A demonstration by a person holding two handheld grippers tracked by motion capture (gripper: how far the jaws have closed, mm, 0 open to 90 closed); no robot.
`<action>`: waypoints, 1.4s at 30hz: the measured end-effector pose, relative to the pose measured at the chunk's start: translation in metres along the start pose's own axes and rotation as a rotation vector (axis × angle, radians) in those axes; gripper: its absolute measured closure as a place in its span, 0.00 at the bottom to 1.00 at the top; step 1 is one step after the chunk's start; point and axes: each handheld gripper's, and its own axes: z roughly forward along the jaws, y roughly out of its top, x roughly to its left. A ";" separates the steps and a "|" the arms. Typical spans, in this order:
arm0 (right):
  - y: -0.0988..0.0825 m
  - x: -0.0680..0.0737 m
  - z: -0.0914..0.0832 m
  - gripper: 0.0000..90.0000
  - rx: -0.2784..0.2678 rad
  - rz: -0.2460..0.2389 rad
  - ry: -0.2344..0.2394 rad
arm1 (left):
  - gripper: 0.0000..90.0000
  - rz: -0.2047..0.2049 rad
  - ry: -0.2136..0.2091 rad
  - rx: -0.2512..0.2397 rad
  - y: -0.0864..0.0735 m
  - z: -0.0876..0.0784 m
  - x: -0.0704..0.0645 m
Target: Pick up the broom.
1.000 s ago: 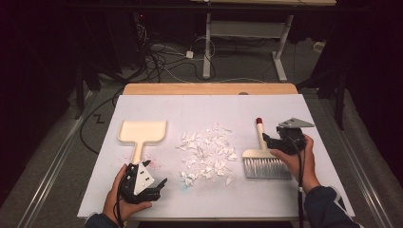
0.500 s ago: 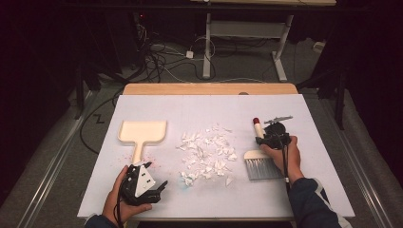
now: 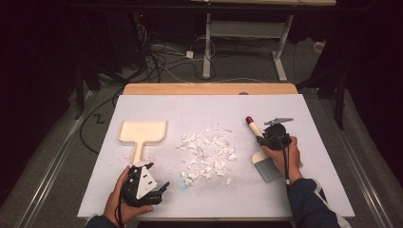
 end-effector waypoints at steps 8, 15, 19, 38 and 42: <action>-0.003 0.003 -0.041 0.79 -0.202 -0.031 0.000 | 0.21 -0.022 0.012 -0.012 -0.002 -0.007 -0.001; -0.002 0.002 -0.082 0.79 -0.352 -0.039 0.005 | 0.23 -0.061 -0.013 -0.073 0.014 -0.009 0.005; 0.003 0.002 -0.109 0.79 -0.445 -0.034 0.022 | 0.23 -0.054 -0.093 -0.168 0.062 -0.001 -0.003; -0.002 0.096 -0.137 0.79 -0.490 -0.251 0.159 | 0.37 -0.058 -0.342 -0.303 0.159 0.063 -0.095; -0.006 0.111 -0.140 0.79 -0.510 -0.272 0.174 | 0.48 -0.127 -0.385 -0.330 0.148 0.067 -0.088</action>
